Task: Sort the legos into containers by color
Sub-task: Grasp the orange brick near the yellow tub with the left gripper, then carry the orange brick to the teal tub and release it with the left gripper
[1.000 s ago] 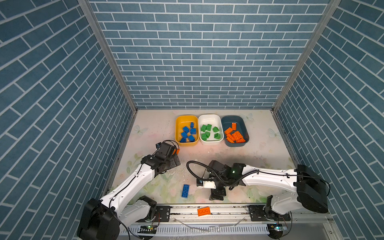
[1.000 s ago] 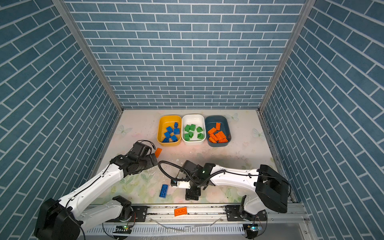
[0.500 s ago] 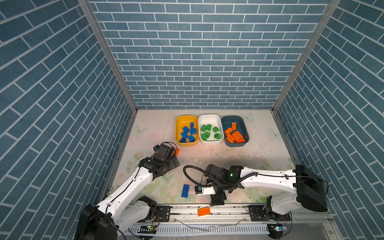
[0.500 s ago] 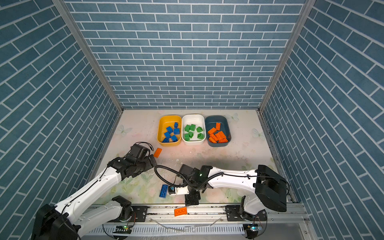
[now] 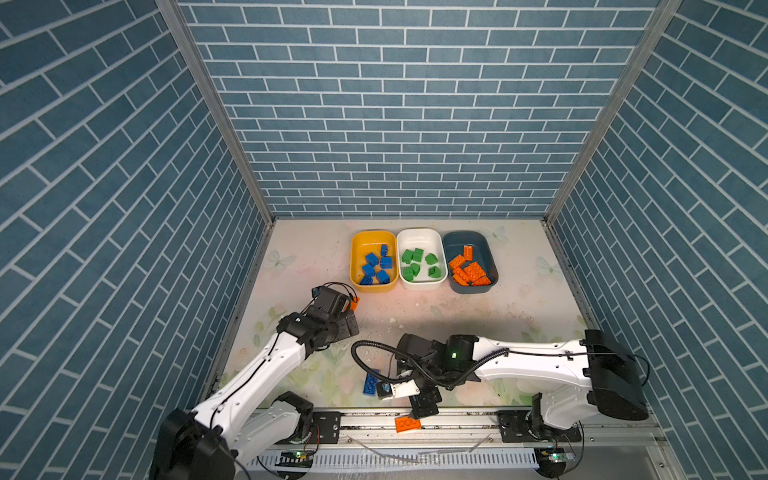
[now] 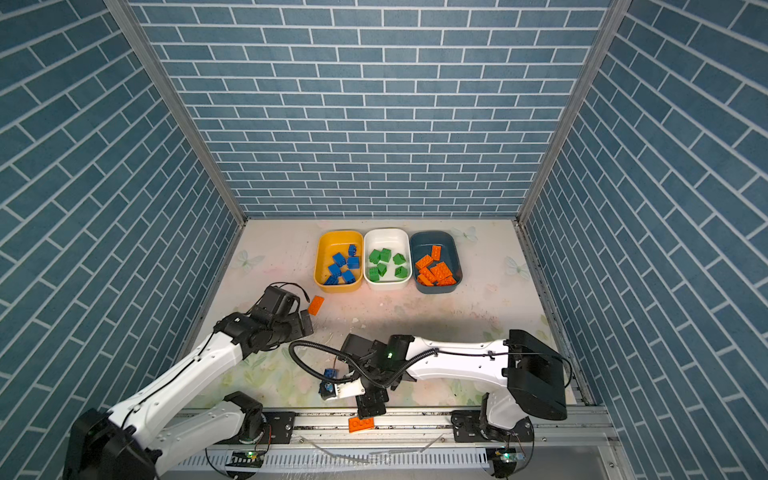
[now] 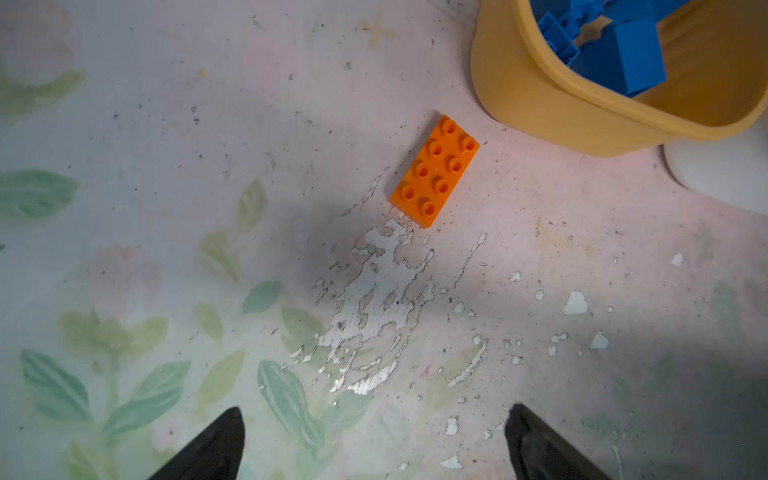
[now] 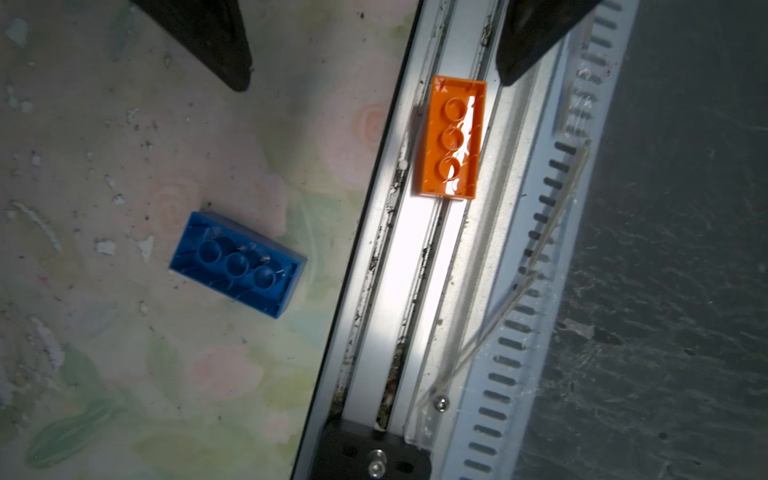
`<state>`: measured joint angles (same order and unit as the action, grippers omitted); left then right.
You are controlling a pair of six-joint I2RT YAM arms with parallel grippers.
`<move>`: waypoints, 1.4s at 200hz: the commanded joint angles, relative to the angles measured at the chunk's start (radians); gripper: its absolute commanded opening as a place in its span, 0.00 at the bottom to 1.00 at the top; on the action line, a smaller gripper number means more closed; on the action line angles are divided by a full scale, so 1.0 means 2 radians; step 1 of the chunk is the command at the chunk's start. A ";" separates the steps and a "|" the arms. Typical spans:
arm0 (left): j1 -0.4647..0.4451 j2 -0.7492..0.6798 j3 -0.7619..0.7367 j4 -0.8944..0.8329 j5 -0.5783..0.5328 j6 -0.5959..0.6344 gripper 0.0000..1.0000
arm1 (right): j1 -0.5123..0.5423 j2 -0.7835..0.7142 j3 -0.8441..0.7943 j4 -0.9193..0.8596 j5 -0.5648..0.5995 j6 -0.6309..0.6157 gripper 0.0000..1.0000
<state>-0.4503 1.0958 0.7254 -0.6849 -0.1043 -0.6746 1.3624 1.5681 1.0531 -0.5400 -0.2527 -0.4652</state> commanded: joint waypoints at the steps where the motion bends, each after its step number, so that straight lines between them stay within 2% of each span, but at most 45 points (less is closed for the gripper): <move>1: 0.000 0.039 0.025 0.024 -0.016 0.069 0.99 | 0.001 0.040 0.038 -0.019 0.028 0.017 0.95; 6: 0.001 0.048 0.025 0.033 -0.016 0.076 0.99 | 0.001 0.047 0.039 -0.019 0.032 0.017 0.99; 23: 0.010 0.083 0.025 0.068 0.017 0.105 0.98 | 0.001 0.060 0.044 -0.018 0.037 0.019 0.99; 51: 0.016 0.154 0.043 0.085 0.013 0.139 0.94 | 0.001 0.047 0.032 0.018 0.048 0.027 0.99; 75: 0.026 0.214 0.071 0.099 0.028 0.170 0.91 | 0.000 0.012 -0.005 0.047 0.089 0.037 0.99; 105: 0.031 0.281 0.110 0.105 0.011 0.188 0.85 | -0.002 -0.047 -0.056 0.082 0.138 0.057 0.99; 118: 0.034 0.303 0.120 0.119 0.027 0.203 0.82 | -0.003 -0.069 -0.071 0.090 0.158 0.067 0.99; 159: 0.034 0.359 0.157 0.104 0.045 0.208 0.60 | -0.009 -0.118 -0.113 0.127 0.201 0.083 0.99; 193: 0.034 0.360 0.141 0.103 0.068 0.195 0.33 | -0.034 -0.126 -0.120 0.149 0.227 0.110 0.99; 210: 0.034 0.350 0.133 0.074 0.063 0.186 0.25 | -0.059 -0.133 -0.102 0.139 0.237 0.156 0.99; 231: 0.032 0.321 0.127 0.035 0.074 0.174 0.21 | -0.091 -0.148 -0.063 0.098 0.262 0.237 0.98; 260: 0.020 0.249 0.136 -0.005 0.108 0.164 0.20 | -0.119 -0.170 -0.035 0.042 0.342 0.371 0.98; 280: -0.006 0.198 0.157 -0.013 0.129 0.159 0.20 | -0.140 -0.184 -0.047 0.024 0.392 0.454 0.98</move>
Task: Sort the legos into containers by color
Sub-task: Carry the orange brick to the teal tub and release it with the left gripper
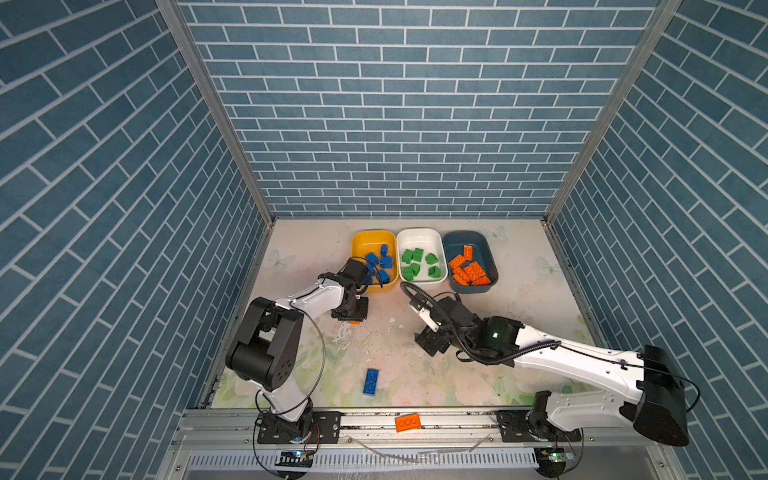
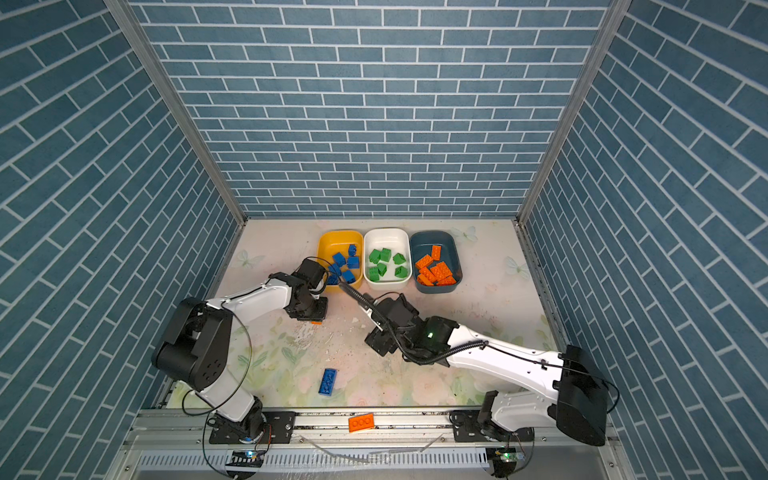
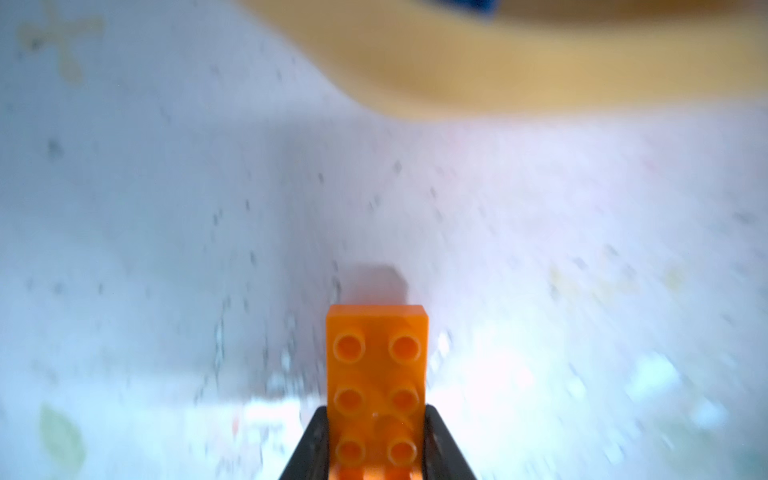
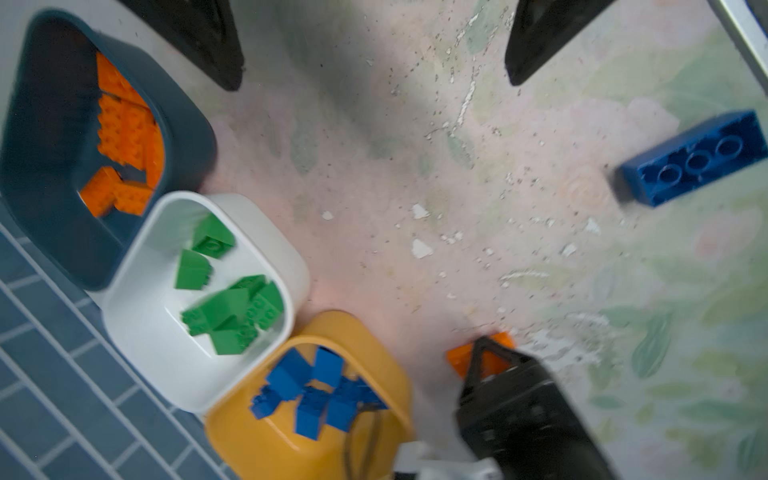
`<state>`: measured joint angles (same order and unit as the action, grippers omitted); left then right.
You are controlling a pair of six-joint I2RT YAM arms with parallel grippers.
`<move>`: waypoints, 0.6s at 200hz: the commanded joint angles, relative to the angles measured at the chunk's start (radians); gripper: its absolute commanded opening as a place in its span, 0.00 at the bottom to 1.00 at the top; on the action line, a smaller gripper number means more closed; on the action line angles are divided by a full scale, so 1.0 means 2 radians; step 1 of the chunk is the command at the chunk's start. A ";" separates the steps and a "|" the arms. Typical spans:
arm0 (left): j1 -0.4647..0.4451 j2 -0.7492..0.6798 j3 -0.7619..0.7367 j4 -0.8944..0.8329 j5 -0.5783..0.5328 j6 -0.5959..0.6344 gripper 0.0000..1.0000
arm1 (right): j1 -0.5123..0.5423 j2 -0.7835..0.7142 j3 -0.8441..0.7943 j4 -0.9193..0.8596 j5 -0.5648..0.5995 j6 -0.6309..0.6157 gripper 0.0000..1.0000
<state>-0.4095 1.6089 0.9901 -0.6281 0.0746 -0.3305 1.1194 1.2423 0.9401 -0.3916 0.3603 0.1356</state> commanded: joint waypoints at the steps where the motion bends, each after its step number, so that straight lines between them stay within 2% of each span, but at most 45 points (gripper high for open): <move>1: -0.029 -0.061 0.027 -0.041 0.040 -0.013 0.20 | -0.019 -0.022 0.008 -0.050 0.088 0.157 0.99; 18: -0.059 -0.087 0.044 -0.020 0.049 -0.017 0.20 | -0.038 -0.037 -0.021 -0.065 0.134 0.214 0.98; 35: -0.089 -0.090 0.049 0.031 0.047 -0.019 0.20 | -0.061 -0.052 -0.048 -0.111 0.188 0.309 0.99; 54: -0.108 -0.065 0.067 0.096 0.058 -0.026 0.20 | -0.084 -0.083 -0.078 -0.140 0.199 0.384 0.98; 77: -0.121 -0.005 0.116 0.172 0.116 -0.051 0.21 | -0.092 -0.132 -0.092 -0.147 0.185 0.388 0.98; 120: -0.184 0.132 0.244 0.243 0.116 -0.075 0.22 | -0.096 -0.196 -0.099 -0.201 0.143 0.360 0.98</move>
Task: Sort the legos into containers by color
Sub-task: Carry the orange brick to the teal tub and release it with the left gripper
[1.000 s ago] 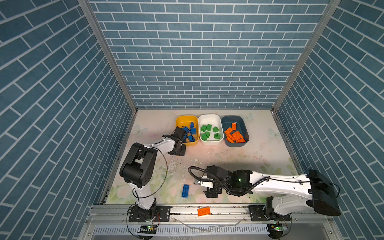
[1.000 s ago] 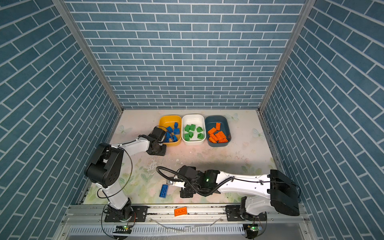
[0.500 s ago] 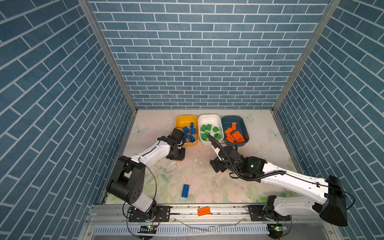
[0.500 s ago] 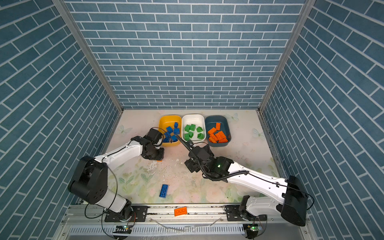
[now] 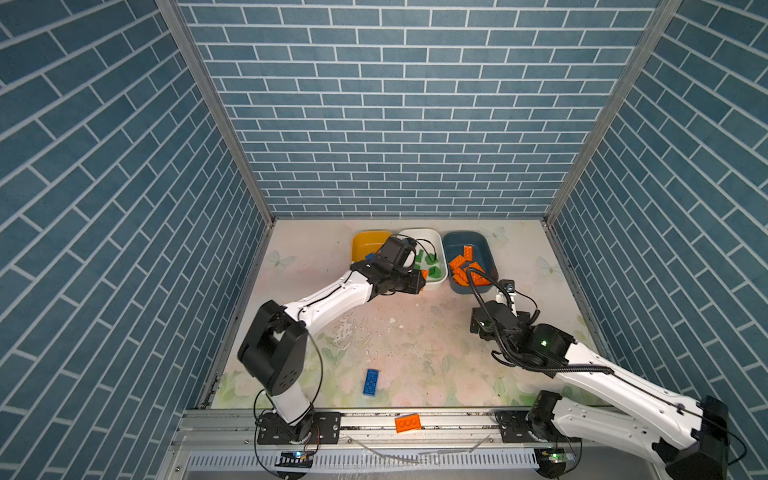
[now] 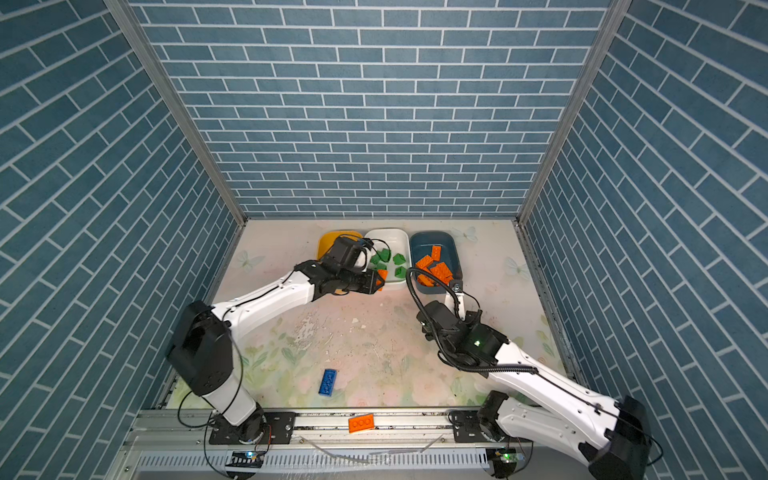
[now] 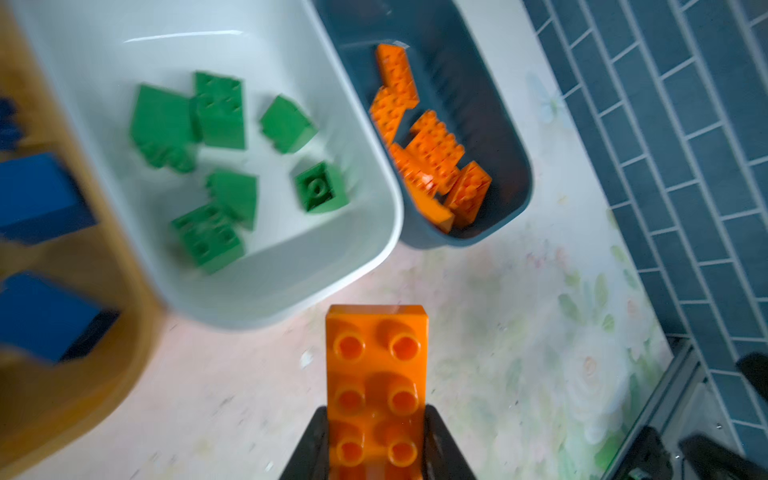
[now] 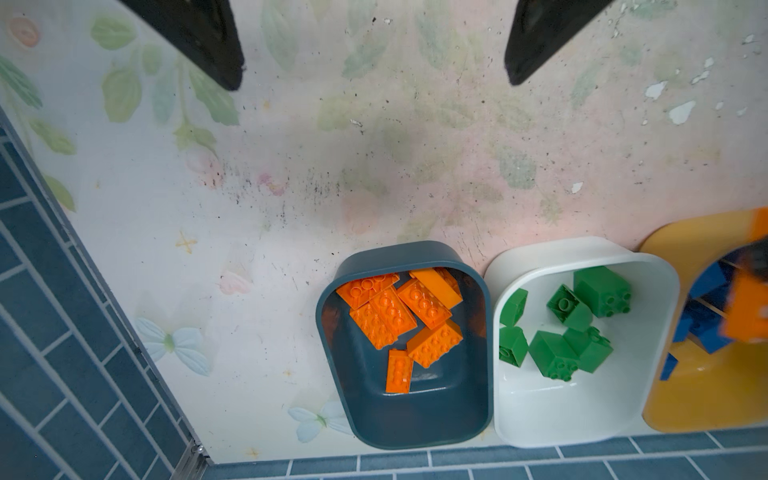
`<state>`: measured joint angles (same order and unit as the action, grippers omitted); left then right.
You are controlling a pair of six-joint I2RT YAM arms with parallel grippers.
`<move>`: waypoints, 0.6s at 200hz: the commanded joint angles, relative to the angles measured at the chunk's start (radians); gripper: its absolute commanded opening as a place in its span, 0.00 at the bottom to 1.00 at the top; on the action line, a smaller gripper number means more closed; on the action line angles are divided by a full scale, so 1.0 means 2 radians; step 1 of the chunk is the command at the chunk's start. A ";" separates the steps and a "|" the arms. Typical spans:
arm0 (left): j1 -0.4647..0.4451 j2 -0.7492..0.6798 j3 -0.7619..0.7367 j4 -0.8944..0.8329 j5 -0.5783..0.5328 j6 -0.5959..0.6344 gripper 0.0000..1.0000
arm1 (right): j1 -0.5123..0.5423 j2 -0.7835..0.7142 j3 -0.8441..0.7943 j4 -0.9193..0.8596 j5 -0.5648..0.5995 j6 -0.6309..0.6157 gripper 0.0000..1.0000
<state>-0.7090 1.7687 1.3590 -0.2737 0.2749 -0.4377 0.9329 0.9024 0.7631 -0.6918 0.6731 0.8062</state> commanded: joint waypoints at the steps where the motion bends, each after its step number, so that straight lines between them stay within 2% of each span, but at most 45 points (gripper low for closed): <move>1: -0.036 0.055 0.063 0.066 0.015 -0.023 0.22 | -0.004 -0.027 -0.010 -0.052 -0.015 0.025 0.98; 16: -0.047 0.112 0.123 0.062 -0.008 -0.038 0.22 | -0.004 -0.043 -0.012 -0.055 -0.035 0.008 0.98; 40: -0.050 0.209 0.226 0.061 -0.015 -0.072 0.22 | -0.003 -0.053 -0.005 -0.063 -0.067 -0.018 0.98; 60: -0.051 0.279 0.315 0.035 -0.048 -0.102 0.28 | -0.004 -0.057 -0.003 -0.064 -0.110 -0.052 0.98; 68: -0.051 0.303 0.350 0.018 -0.057 -0.114 0.39 | -0.003 -0.058 -0.006 -0.060 -0.130 -0.069 0.98; 73: -0.050 0.317 0.373 0.004 -0.057 -0.120 0.49 | -0.003 -0.059 -0.008 -0.057 -0.141 -0.079 0.98; 80: -0.050 0.333 0.405 -0.010 -0.045 -0.121 0.64 | -0.003 -0.059 -0.012 -0.052 -0.165 -0.097 0.99; 87: -0.050 0.341 0.427 -0.022 -0.033 -0.117 0.73 | -0.003 -0.058 -0.015 -0.046 -0.192 -0.117 0.99; 108: -0.053 0.315 0.423 -0.026 -0.021 -0.108 0.92 | -0.002 -0.049 -0.030 -0.023 -0.268 -0.173 0.99; 120: -0.051 0.280 0.391 -0.028 -0.029 -0.102 0.96 | 0.002 -0.042 -0.042 0.001 -0.310 -0.209 0.99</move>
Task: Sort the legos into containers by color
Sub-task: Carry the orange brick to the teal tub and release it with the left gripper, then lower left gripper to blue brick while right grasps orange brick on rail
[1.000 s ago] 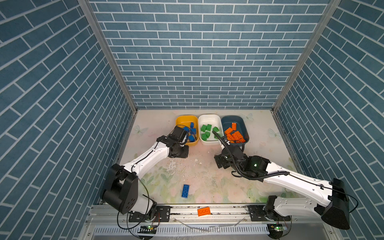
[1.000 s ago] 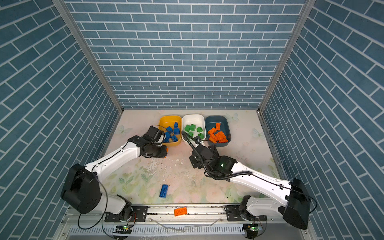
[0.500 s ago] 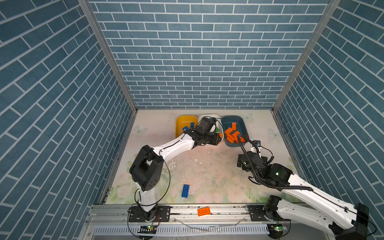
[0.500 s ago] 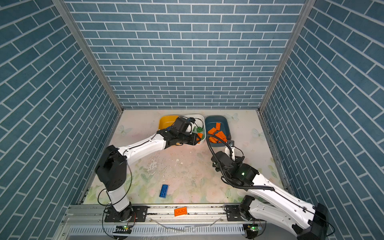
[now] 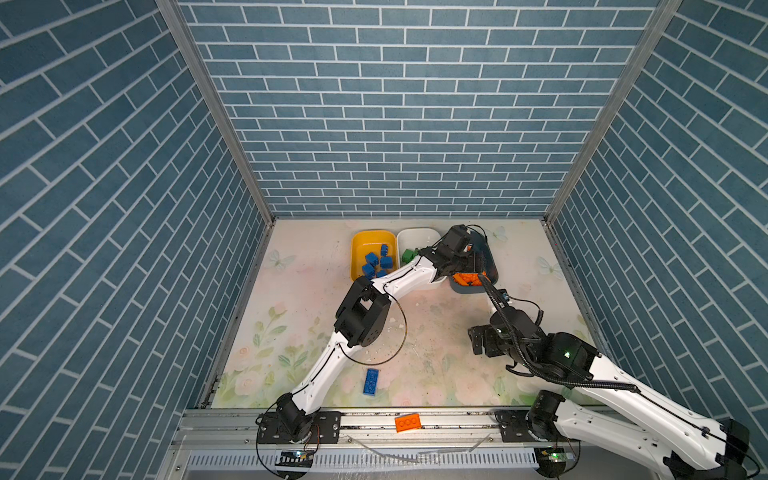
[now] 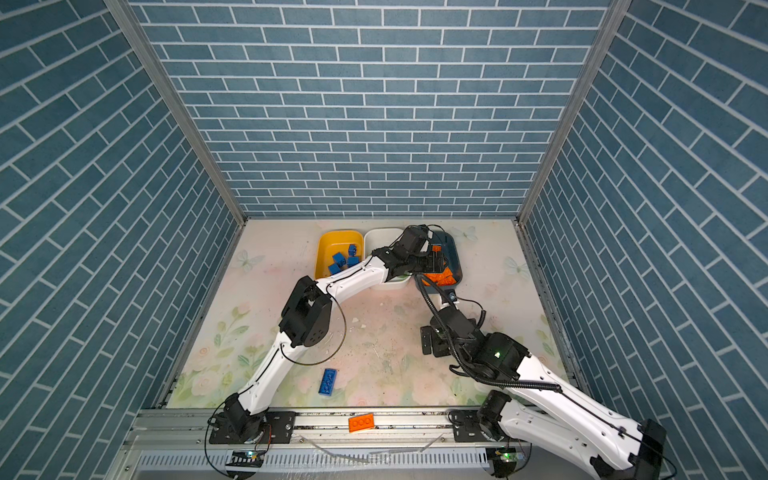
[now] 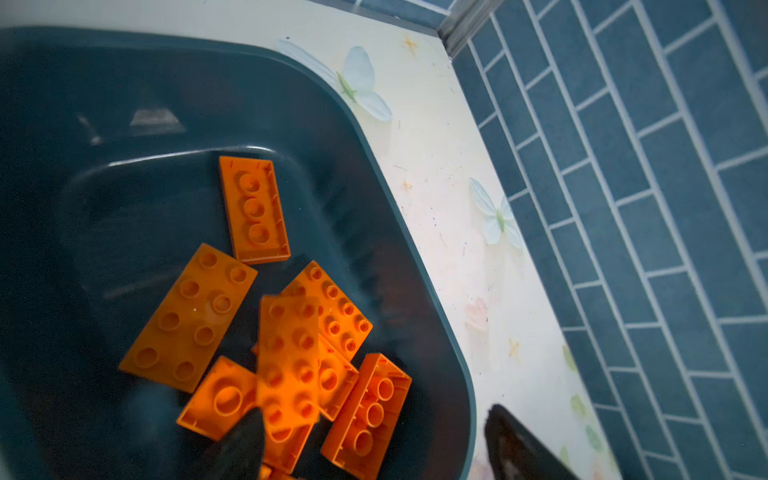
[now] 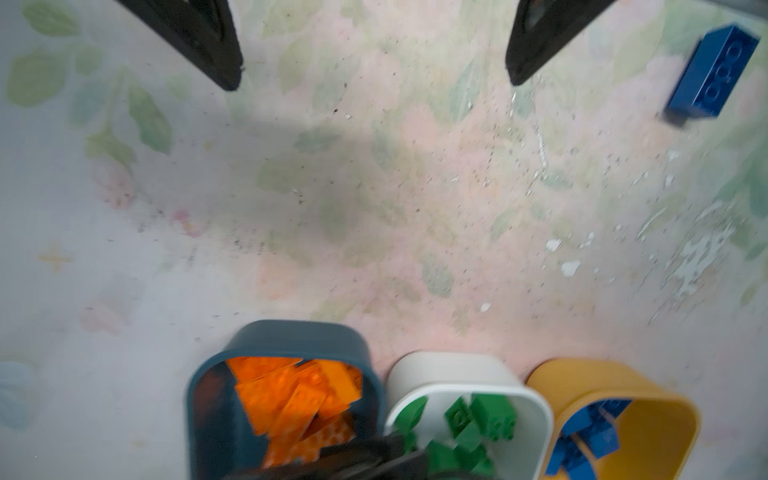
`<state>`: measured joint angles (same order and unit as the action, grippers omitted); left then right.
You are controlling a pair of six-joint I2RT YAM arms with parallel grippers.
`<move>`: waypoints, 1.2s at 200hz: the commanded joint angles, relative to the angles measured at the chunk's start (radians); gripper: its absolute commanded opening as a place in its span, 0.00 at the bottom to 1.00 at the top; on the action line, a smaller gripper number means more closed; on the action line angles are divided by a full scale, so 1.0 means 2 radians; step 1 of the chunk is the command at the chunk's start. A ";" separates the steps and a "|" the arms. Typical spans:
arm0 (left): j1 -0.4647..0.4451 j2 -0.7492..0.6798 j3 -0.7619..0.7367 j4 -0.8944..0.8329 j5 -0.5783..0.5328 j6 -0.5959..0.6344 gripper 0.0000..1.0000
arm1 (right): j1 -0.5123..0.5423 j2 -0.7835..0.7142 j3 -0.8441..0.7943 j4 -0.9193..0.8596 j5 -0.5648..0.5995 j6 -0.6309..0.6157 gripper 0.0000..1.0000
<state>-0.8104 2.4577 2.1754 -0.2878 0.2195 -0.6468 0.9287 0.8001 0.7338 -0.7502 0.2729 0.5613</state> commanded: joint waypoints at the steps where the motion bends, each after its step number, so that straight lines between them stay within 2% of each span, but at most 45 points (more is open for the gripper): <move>1: -0.001 -0.068 -0.020 -0.021 -0.003 0.003 0.97 | 0.005 0.010 -0.029 0.032 -0.113 -0.090 0.99; 24: 0.012 -0.164 -0.127 -0.015 -0.026 0.008 0.99 | 0.035 0.030 -0.048 0.095 -0.161 -0.168 0.99; 56: 0.059 -0.316 -0.292 -0.027 -0.036 -0.008 0.99 | 0.098 0.112 -0.030 0.130 -0.178 -0.270 0.99; 74: 0.077 -0.403 -0.374 -0.060 -0.067 -0.003 0.99 | 0.136 0.171 -0.017 0.151 -0.204 -0.304 0.98; 112: 0.100 -0.574 -0.523 -0.161 -0.153 -0.019 0.99 | 0.216 0.287 0.028 0.162 -0.192 -0.375 0.94; 140: 0.141 -0.685 -0.627 -0.229 -0.164 -0.049 0.99 | 0.259 0.345 0.059 0.187 -0.196 -0.426 0.92; 184: 0.172 -0.805 -0.709 -0.340 -0.181 -0.078 0.99 | 0.294 0.415 0.088 0.198 -0.202 -0.480 0.88; 222: 0.174 -0.853 -0.758 -0.371 -0.152 -0.095 0.99 | 0.314 0.437 0.094 0.187 -0.186 -0.490 0.86; 240: 0.170 -0.862 -0.768 -0.362 -0.134 -0.098 0.99 | 0.320 0.442 0.095 0.186 -0.175 -0.480 0.79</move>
<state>-0.4694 0.7525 0.6662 -0.9638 -0.0906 -0.8181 1.5406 1.6573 0.8986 -0.3515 -0.0910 -0.3542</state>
